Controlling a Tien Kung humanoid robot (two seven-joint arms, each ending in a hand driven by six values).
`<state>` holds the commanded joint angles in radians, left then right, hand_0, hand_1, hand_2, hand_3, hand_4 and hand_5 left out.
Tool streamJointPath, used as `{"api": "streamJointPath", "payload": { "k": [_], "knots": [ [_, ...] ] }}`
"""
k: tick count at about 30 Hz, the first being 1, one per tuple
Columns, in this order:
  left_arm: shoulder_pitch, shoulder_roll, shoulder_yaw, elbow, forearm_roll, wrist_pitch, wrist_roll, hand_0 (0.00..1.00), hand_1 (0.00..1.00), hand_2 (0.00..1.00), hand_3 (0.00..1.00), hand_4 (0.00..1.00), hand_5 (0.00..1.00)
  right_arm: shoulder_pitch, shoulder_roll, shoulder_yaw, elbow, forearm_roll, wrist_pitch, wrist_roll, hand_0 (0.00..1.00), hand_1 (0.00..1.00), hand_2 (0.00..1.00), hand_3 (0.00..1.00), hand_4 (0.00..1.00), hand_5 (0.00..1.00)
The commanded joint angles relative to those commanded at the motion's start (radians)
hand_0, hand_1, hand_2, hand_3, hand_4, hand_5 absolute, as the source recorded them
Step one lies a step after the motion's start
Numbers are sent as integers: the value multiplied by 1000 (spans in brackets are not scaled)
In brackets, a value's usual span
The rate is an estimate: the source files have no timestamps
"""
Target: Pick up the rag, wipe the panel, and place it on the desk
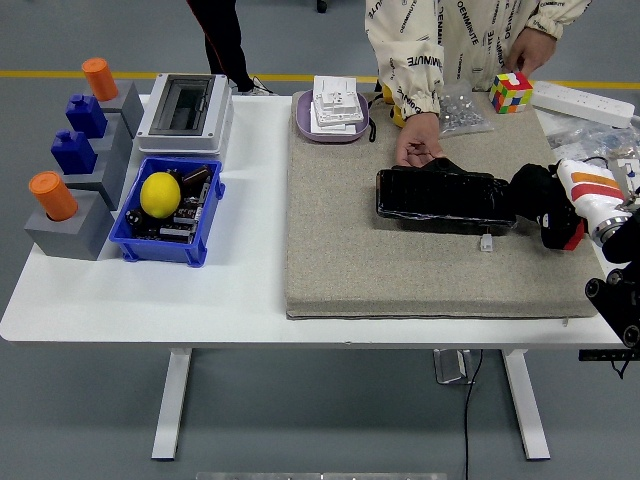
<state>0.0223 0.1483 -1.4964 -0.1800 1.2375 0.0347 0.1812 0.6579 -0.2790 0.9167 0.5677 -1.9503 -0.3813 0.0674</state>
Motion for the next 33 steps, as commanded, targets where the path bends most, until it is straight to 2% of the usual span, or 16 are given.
{"api": "streamJointPath", "payload": {
  "k": [7,17,21,24,27,33],
  "knots": [
    [0,0,3,0,-1,0,-1,646,692,734,564,595,467,-12,-18,19,1,-4,1,-1,208,320,392,394,973,11],
    [5,6,-4,0,7,-1,-1,644,692,733,565,596,468,-26,-7,80,0,-24,3,-23,208,321,393,394,973,10],
    [7,7,-7,0,10,-1,-1,645,692,734,565,597,469,-29,-14,86,0,-45,-19,-75,210,321,393,395,974,10],
    [7,9,-10,0,14,-1,-1,645,692,734,565,597,469,-28,-16,81,6,-60,-45,-144,210,321,393,395,974,10],
    [5,12,-11,0,15,-1,-2,645,692,734,565,596,468,-26,-13,64,17,-60,-58,-229,209,321,393,394,973,10],
    [3,11,-7,0,12,-2,-3,645,693,733,565,596,468,-26,-4,22,35,-14,-67,-312,210,319,391,391,971,12]
  ]
}}
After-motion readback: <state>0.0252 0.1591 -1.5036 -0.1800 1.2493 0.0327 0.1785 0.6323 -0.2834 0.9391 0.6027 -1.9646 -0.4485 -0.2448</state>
